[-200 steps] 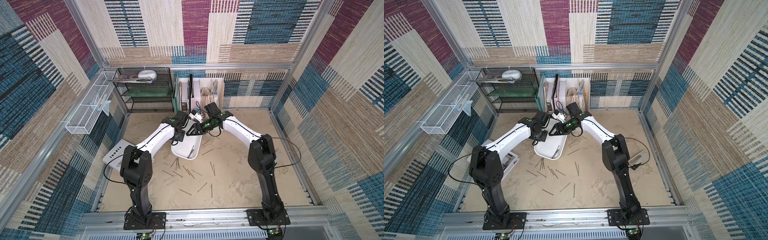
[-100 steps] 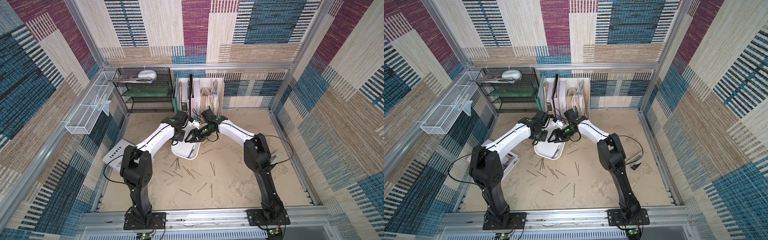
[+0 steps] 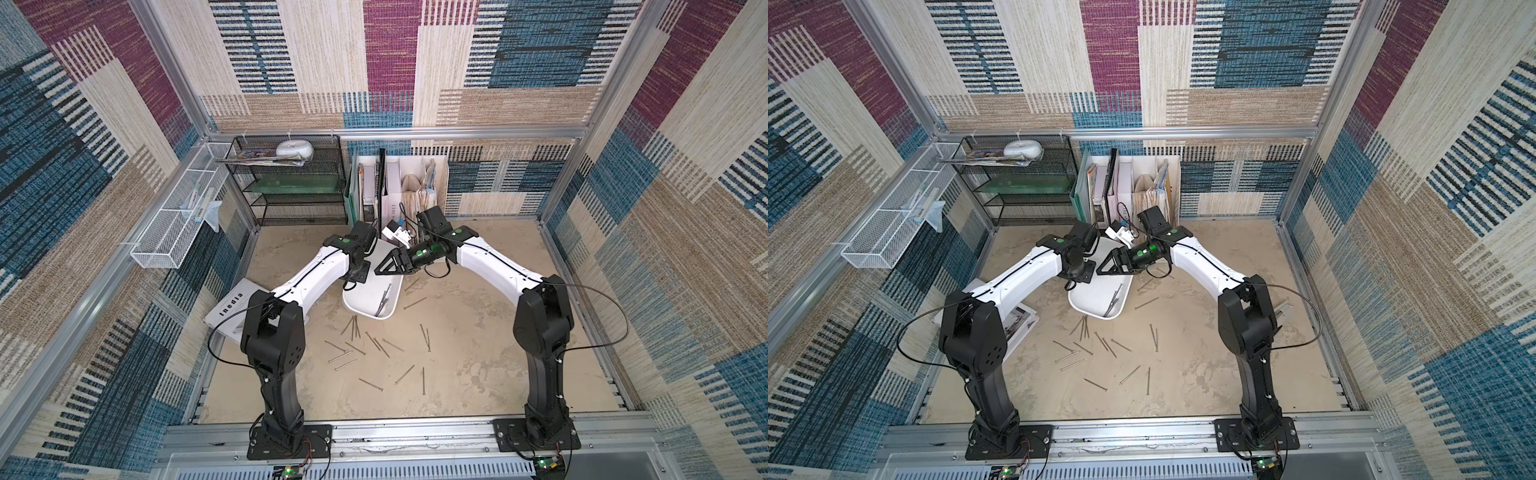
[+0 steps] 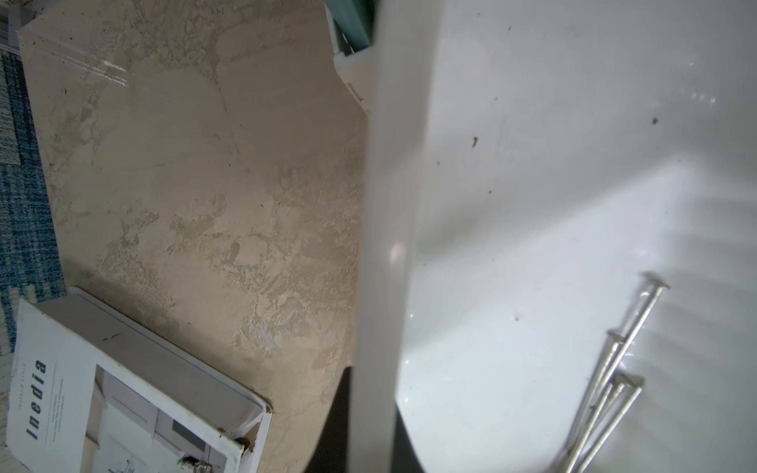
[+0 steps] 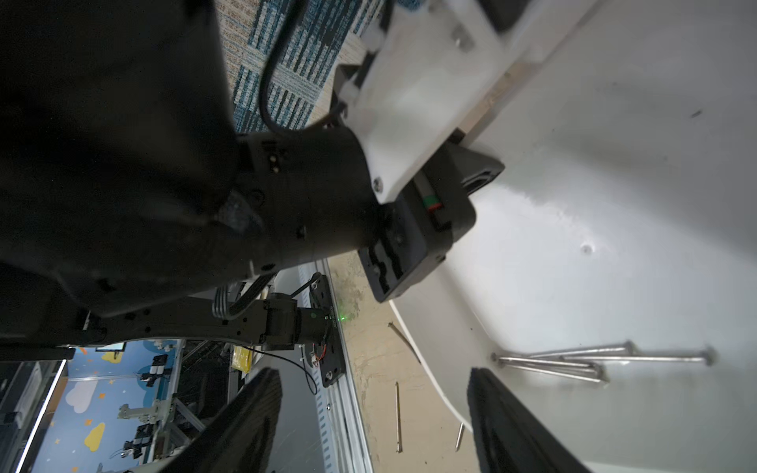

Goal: Put the nails on the desktop into the storage box
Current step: Place the nail in the storage box, then pick up the nail from the center of the board.

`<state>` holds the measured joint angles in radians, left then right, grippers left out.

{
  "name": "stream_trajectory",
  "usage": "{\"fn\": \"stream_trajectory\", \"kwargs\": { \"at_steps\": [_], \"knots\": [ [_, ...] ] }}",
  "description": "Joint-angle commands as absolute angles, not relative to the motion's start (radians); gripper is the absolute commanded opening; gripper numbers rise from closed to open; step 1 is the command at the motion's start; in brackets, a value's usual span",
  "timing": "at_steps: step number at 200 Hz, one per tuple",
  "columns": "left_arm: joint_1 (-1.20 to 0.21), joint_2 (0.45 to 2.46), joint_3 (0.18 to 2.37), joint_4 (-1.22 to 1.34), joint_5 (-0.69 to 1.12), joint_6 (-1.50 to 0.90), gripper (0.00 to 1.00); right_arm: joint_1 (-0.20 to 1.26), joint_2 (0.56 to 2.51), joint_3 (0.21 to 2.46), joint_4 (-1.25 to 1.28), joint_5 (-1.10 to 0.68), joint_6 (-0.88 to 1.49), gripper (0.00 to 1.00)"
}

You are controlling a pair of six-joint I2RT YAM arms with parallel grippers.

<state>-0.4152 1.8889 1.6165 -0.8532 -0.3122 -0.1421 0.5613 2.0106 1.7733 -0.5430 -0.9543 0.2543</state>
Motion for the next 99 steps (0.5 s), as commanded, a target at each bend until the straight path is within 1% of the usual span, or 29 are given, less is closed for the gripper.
{"fn": "stream_trajectory", "kwargs": {
  "at_steps": [1, 14, 25, 34, 45, 55, 72, 82, 99],
  "knots": [
    [-0.414, 1.892, 1.622, -0.845, -0.311, -0.140, 0.00, 0.525, 1.919, 1.650, -0.452, -0.843, 0.317, 0.77],
    [-0.414, 1.891, 1.622, -0.847, -0.317, -0.140, 0.00, 0.497, 1.854, 1.568, -0.439, -0.722, 0.368, 0.75],
    [-0.414, 1.890, 1.621, -0.847, -0.323, -0.140, 0.00, 0.485, 1.793, 1.519, -0.474, -0.597, 0.382, 0.74],
    [-0.413, 1.890, 1.621, -0.848, -0.330, -0.141, 0.00, 0.485, 1.745, 1.469, -0.513, -0.458, 0.394, 0.74],
    [-0.414, 1.892, 1.621, -0.850, -0.339, -0.141, 0.00, 0.484, 1.718, 1.426, -0.573, -0.353, 0.413, 0.74],
    [-0.413, 1.895, 1.621, -0.852, -0.339, -0.143, 0.00, 0.485, 1.714, 1.381, -0.590, -0.322, 0.442, 0.73],
    [-0.413, 1.898, 1.627, -0.856, -0.332, -0.146, 0.00, 0.488, 1.751, 1.327, -0.612, -0.328, 0.479, 0.71],
    [-0.414, 1.900, 1.624, -0.855, -0.330, -0.144, 0.00, 0.502, 1.770, 1.307, -0.634, -0.278, 0.499, 0.69],
    [-0.413, 1.896, 1.623, -0.858, -0.330, -0.144, 0.00, 0.549, 1.781, 1.301, -0.653, -0.250, 0.465, 0.67]
  ]
}}
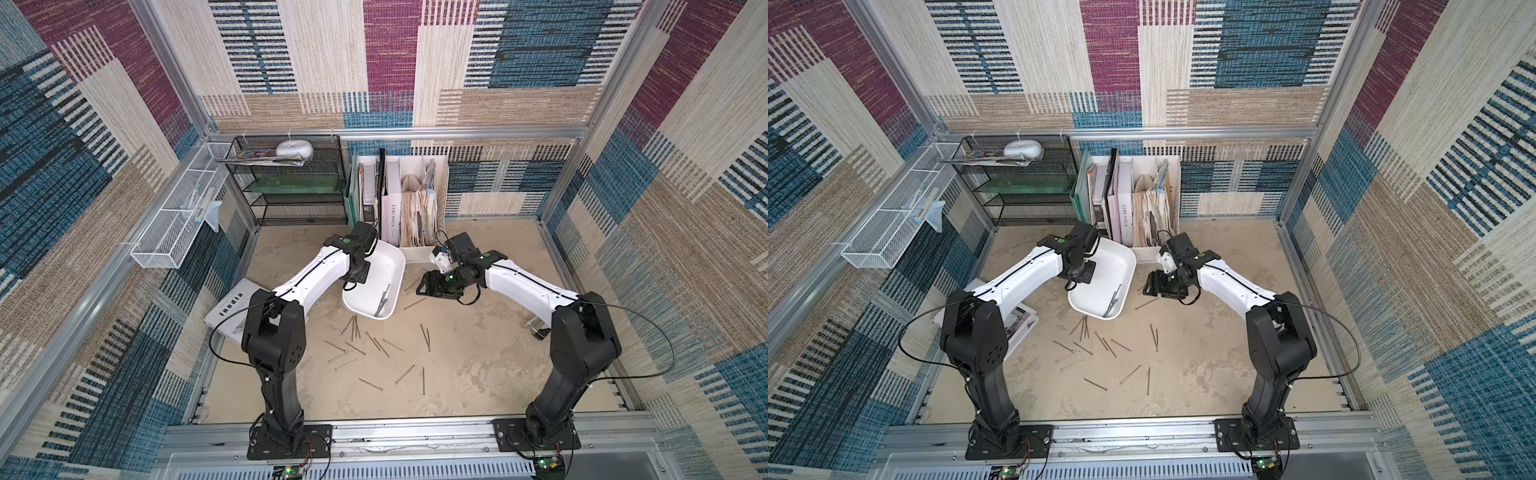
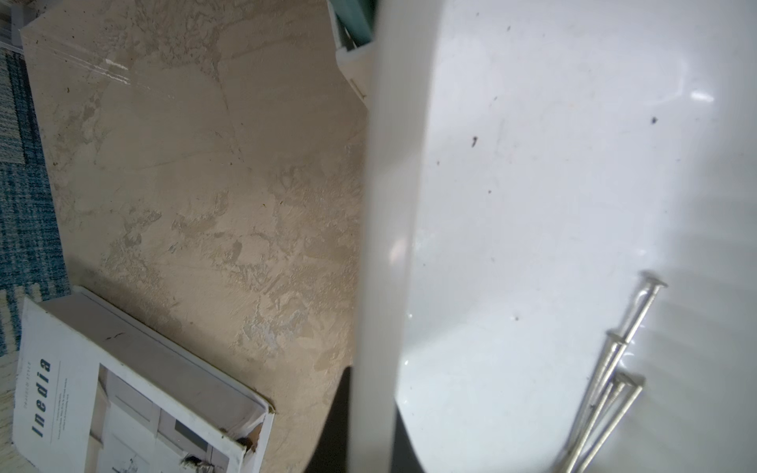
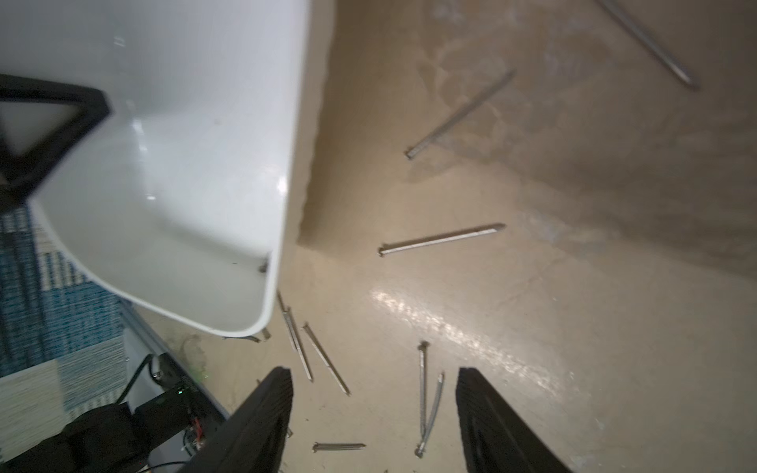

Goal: Put the nails on the desktop into the storage box
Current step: Pick up the nail from the center of the board.

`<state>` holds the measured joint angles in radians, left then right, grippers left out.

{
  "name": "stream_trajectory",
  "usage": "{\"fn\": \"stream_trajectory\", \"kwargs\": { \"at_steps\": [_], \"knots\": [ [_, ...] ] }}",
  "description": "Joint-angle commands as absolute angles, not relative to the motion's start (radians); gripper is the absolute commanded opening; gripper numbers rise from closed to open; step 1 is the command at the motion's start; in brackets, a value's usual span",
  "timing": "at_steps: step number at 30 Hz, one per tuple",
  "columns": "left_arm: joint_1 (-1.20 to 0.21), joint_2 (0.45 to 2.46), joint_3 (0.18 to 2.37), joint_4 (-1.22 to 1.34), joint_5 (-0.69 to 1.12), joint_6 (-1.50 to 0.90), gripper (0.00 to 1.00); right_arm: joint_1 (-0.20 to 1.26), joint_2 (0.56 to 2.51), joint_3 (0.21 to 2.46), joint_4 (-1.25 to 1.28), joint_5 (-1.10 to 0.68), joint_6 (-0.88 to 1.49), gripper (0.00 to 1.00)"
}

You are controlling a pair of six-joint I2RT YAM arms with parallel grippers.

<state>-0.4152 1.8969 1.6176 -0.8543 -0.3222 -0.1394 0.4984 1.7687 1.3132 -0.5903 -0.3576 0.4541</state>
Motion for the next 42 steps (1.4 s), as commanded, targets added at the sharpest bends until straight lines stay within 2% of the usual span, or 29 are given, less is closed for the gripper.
{"fn": "stream_trajectory", "kwargs": {
  "at_steps": [1, 4, 13, 17, 28, 38, 42],
  "knots": [
    [-0.414, 1.896, 1.623, -0.859, -0.330, -0.144, 0.00, 0.553, 1.781, 1.301, -0.656, -0.244, 0.462, 0.67],
    [-0.414, 1.898, 1.624, -0.857, -0.328, -0.143, 0.00, 0.618, 1.792, 1.294, -0.718, -0.138, 0.440, 0.66],
    [-0.414, 1.898, 1.626, -0.857, -0.318, -0.143, 0.00, 0.687, 1.767, 1.141, -0.652, -0.097, 0.547, 0.50],
    [-0.414, 1.900, 1.628, -0.857, -0.314, -0.142, 0.00, 0.701, 1.779, 1.123, -0.636, -0.094, 0.560, 0.48],
    [-0.414, 1.900, 1.628, -0.857, -0.312, -0.142, 0.00, 0.707, 1.830, 1.154, -0.667, -0.048, 0.549, 0.46],
    [-0.413, 1.898, 1.629, -0.858, -0.310, -0.138, 0.00, 0.727, 1.918, 1.216, -0.778, 0.063, 0.529, 0.29],
    [-0.413, 1.896, 1.629, -0.858, -0.309, -0.137, 0.00, 0.760, 1.966, 1.259, -0.802, 0.083, 0.528, 0.30]
  ]
}}
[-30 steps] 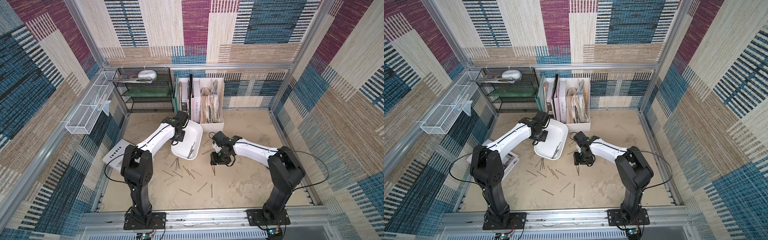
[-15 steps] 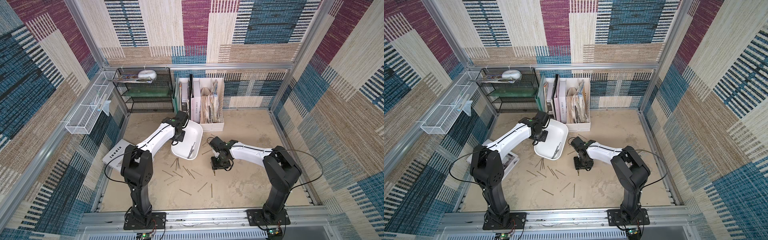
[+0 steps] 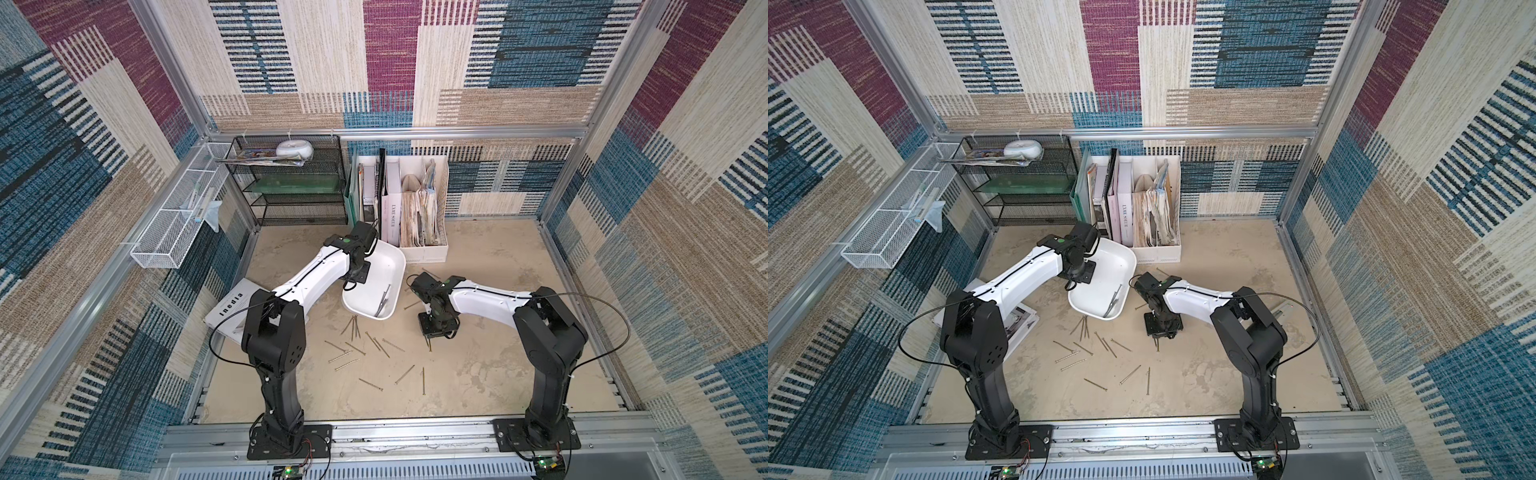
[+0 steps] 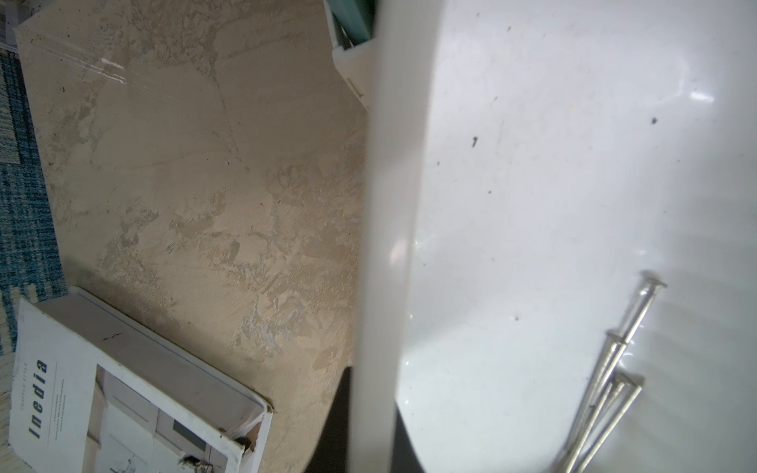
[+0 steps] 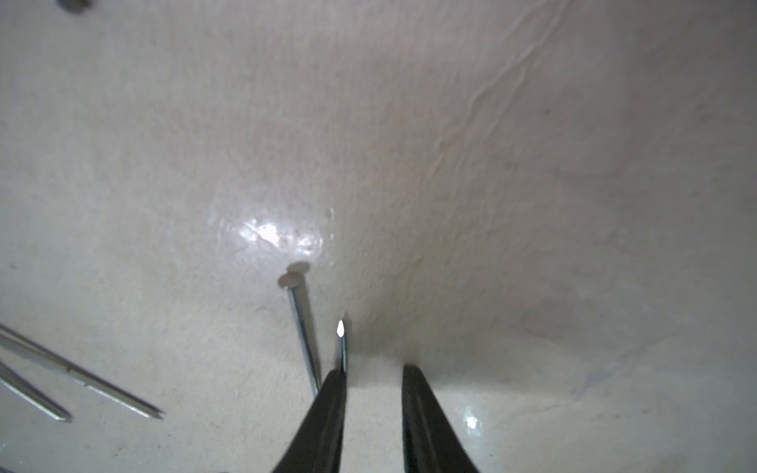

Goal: Put the nails on the desktop into the storage box
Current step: Pick up the nail from the center of the board, then place the nail in the storage box.

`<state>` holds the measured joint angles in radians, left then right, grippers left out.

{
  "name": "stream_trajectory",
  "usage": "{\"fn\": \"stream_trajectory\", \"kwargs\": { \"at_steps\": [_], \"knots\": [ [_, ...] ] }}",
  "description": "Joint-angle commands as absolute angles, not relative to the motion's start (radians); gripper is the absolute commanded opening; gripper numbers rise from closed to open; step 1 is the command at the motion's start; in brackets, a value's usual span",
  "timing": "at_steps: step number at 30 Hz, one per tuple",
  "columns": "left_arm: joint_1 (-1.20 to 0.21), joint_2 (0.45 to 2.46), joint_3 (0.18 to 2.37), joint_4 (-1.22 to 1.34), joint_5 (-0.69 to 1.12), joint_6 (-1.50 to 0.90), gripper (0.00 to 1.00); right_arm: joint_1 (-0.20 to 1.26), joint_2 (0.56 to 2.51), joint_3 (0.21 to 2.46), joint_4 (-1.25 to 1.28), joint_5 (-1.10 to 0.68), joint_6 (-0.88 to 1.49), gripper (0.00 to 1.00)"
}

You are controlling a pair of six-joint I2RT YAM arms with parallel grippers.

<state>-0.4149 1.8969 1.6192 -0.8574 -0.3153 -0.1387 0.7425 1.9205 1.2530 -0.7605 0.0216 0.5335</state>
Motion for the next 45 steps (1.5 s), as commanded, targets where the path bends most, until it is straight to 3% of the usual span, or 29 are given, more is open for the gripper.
{"fn": "stream_trajectory", "kwargs": {
  "at_steps": [1, 9, 16, 24, 30, 37, 45],
  "knots": [
    [-0.414, 1.897, 1.629, -0.857, -0.311, -0.137, 0.00, 0.764, 1.977, 1.269, -0.805, 0.085, 0.528, 0.30],
    [-0.414, 1.895, 1.629, -0.858, -0.311, -0.135, 0.00, 0.793, 2.048, 1.289, -0.818, 0.098, 0.529, 0.25],
    [-0.414, 1.893, 1.629, -0.860, -0.313, -0.133, 0.00, 0.790, 2.063, 1.245, -0.798, 0.093, 0.522, 0.00],
    [-0.414, 1.893, 1.629, -0.859, -0.311, -0.134, 0.00, 0.683, 1.889, 1.220, -0.776, 0.097, 0.492, 0.00],
    [-0.414, 1.896, 1.631, -0.864, -0.312, -0.138, 0.00, 0.655, 1.759, 1.349, -0.719, -0.103, 0.472, 0.00],
    [-0.414, 1.902, 1.634, -0.869, -0.314, -0.144, 0.00, 0.661, 1.752, 1.437, -0.514, -0.382, 0.584, 0.00],
    [-0.416, 1.915, 1.635, -0.878, -0.328, -0.153, 0.00, 0.689, 1.882, 1.474, -0.231, -0.538, 0.762, 0.00]
  ]
}}
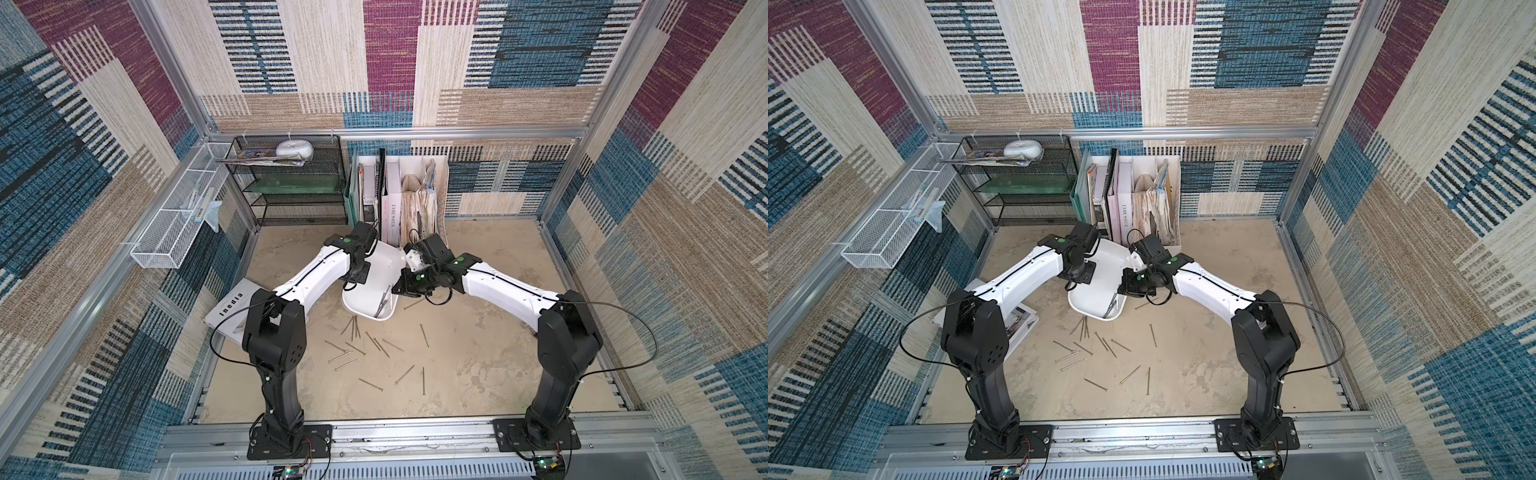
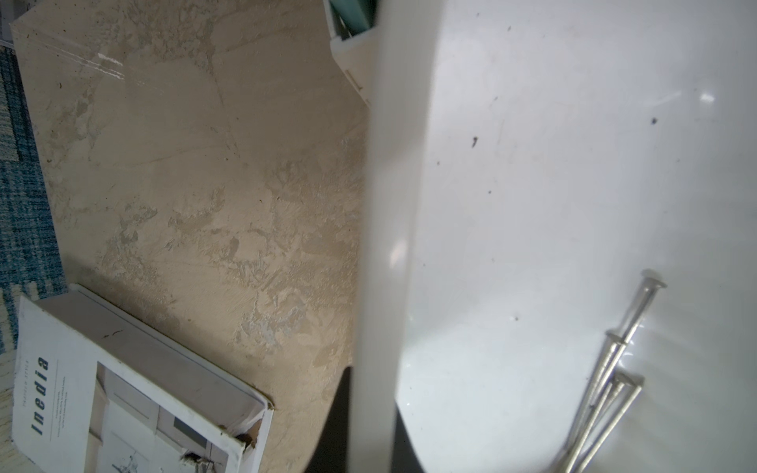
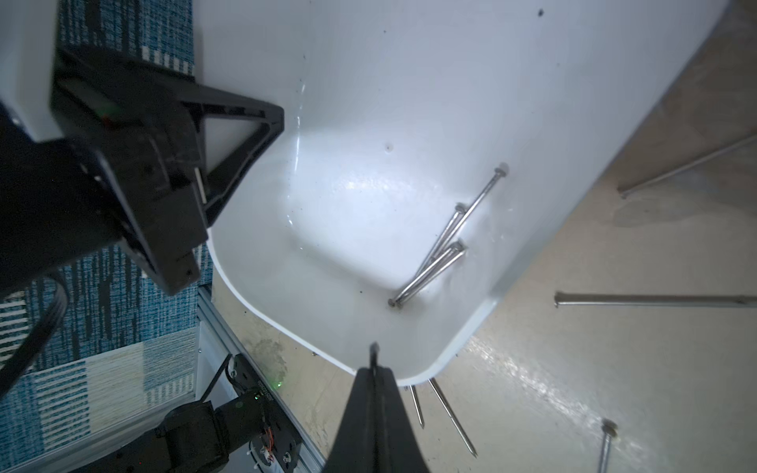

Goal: Put the nails on the desktop into the storage box
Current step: Place the nail in the storage box.

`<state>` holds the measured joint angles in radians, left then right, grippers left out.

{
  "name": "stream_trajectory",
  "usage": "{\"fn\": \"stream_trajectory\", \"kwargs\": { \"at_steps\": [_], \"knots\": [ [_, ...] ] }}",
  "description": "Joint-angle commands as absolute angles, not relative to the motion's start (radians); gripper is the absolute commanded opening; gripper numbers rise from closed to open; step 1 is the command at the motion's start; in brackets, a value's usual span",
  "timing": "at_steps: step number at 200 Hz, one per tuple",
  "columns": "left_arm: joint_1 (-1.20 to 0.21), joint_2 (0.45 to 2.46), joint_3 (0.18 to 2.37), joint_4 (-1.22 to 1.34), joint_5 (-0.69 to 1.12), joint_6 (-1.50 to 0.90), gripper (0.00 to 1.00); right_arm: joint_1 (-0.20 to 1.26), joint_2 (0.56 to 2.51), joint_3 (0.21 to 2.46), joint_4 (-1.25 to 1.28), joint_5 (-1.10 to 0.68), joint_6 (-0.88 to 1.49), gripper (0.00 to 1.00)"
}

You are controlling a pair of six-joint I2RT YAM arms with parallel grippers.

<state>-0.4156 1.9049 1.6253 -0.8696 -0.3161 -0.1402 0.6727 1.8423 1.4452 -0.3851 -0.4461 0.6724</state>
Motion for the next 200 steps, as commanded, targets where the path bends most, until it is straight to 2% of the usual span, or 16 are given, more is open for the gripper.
{"fn": "stream_trajectory", "kwargs": {
  "at_steps": [1, 32, 51, 89, 111, 126, 141, 163, 200],
  "knots": [
    [-0.415, 1.917, 1.638, -0.882, -0.328, -0.154, 0.00, 0.700, 1.912, 1.496, -0.229, -0.540, 0.769, 0.00],
    [-0.417, 1.927, 1.634, -0.888, -0.340, -0.166, 0.00, 0.717, 1.988, 1.483, -0.097, -0.557, 0.874, 0.00],
    [-0.422, 1.933, 1.625, -0.889, -0.348, -0.165, 0.00, 0.721, 2.021, 1.508, -0.110, -0.540, 0.870, 0.00],
    [-0.437, 1.937, 1.617, -0.897, -0.370, -0.163, 0.00, 0.698, 1.922, 1.463, -0.211, -0.456, 0.795, 0.00],
    [-0.439, 1.931, 1.615, -0.903, -0.383, -0.157, 0.00, 0.691, 1.800, 1.393, -0.328, -0.399, 0.702, 0.23],
    [-0.439, 1.924, 1.612, -0.911, -0.399, -0.155, 0.00, 0.692, 1.745, 1.364, -0.478, -0.322, 0.632, 0.34],
    [-0.438, 1.916, 1.611, -0.914, -0.409, -0.167, 0.00, 0.697, 1.692, 1.306, -0.630, -0.162, 0.560, 0.42],
    [-0.439, 1.908, 1.600, -0.905, -0.396, -0.213, 0.00, 0.701, 1.678, 1.211, -0.681, -0.083, 0.493, 0.48],
    [-0.444, 1.824, 1.516, -0.816, -0.414, -0.257, 0.00, 0.752, 1.775, 1.205, -0.663, 0.005, 0.466, 0.50]
  ]
}}
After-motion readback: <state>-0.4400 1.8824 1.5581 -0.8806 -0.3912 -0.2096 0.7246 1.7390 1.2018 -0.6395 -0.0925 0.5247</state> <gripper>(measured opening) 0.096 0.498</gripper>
